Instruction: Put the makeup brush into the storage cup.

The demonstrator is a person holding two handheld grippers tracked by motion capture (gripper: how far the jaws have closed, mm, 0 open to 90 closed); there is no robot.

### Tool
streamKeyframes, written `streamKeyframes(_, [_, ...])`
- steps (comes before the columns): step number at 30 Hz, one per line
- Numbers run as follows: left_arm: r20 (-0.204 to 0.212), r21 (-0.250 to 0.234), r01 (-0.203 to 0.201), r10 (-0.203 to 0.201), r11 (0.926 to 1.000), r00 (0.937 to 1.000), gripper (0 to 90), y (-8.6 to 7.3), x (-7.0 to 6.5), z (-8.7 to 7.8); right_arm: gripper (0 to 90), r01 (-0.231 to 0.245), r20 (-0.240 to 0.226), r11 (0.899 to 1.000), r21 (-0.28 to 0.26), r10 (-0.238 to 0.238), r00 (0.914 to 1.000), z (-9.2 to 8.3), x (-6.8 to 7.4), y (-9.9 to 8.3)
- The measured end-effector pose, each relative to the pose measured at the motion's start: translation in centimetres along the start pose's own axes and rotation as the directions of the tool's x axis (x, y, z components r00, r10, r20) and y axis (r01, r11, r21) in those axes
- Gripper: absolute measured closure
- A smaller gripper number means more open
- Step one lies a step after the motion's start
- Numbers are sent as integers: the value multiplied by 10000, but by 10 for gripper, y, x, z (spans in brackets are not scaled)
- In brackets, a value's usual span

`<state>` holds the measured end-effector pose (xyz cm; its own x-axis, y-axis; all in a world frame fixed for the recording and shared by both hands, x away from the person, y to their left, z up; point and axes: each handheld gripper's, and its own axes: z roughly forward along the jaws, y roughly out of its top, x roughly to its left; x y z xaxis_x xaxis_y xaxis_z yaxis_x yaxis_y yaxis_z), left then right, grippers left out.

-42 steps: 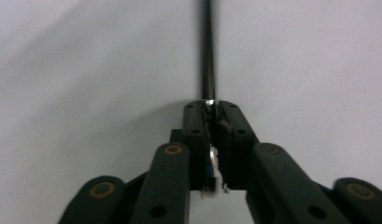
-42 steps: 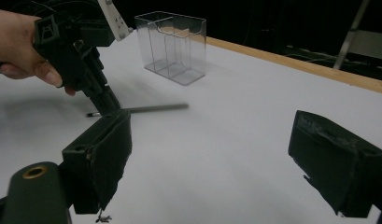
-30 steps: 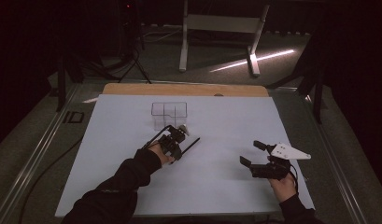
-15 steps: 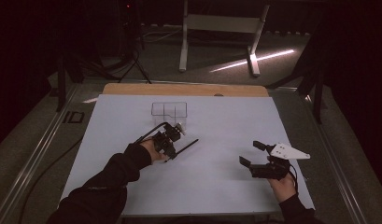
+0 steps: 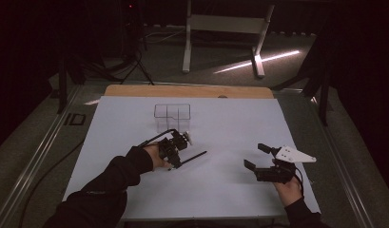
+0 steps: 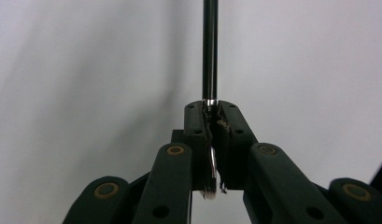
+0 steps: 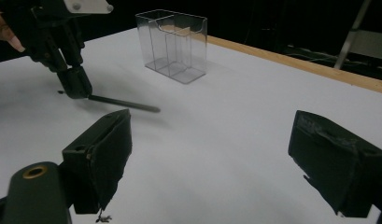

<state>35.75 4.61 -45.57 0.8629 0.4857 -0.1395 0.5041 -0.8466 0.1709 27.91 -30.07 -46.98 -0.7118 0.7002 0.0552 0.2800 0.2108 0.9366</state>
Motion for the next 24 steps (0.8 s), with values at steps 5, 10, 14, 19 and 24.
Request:
streamKeyframes(5, [-122,-164,-240,238,9996,9996,853,1,-6,-3,136,113,-9,9999,41,-113,9999,1,1,0])
streamKeyframes(10, [-30,-232,-459,458,9987,9989,853,4,-10,-7,136,372,-50,9993,68,-372,9993,3,2,1])
streamKeyframes(14, [89,-156,-770,772,9969,9970,853,7,-14,-9,137,782,-91,9969,-6,-782,9969,4,4,2])
streamKeyframes(19, [164,-114,-966,968,9953,9952,853,10,-17,-9,137,737,-93,9972,77,-737,9972,4,4,3])
streamKeyframes(24, [392,-106,-1268,1272,9919,9911,853,15,-20,-10,137,340,-341,9992,220,-332,9989,5,7,8])
